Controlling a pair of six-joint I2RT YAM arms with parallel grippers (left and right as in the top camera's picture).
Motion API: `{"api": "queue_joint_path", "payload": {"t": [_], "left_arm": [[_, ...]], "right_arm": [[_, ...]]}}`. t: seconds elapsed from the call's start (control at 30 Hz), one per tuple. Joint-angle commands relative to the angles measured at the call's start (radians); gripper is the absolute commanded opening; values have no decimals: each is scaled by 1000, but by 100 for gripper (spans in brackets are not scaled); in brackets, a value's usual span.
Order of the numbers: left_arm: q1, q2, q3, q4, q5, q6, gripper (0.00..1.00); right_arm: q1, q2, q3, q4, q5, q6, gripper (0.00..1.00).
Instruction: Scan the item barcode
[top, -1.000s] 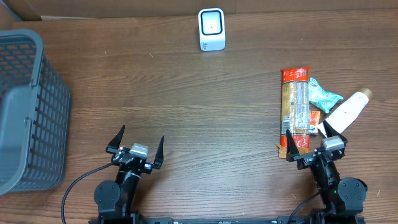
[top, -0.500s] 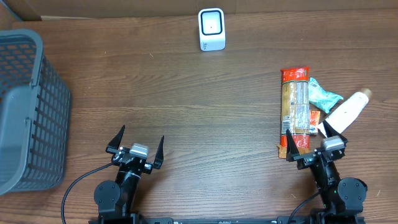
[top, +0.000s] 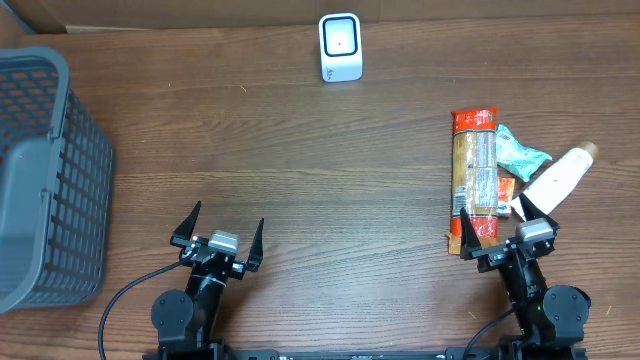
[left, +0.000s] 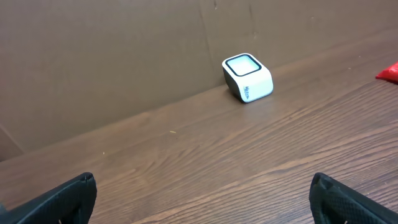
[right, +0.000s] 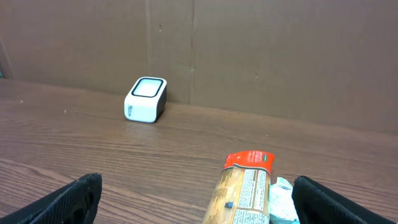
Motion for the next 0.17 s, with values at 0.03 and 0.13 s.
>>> {"api": "queue_joint_path", "payload": {"t": [0.03,0.13], "left_arm": [[-7,-13,-4,-1,-11,-14,100],[-7,-13,-4,-1,-11,-14,100]], "right_arm": [[0,-11,-11,4,10,7,100],[0,-11,-11,4,10,7,100]]}}
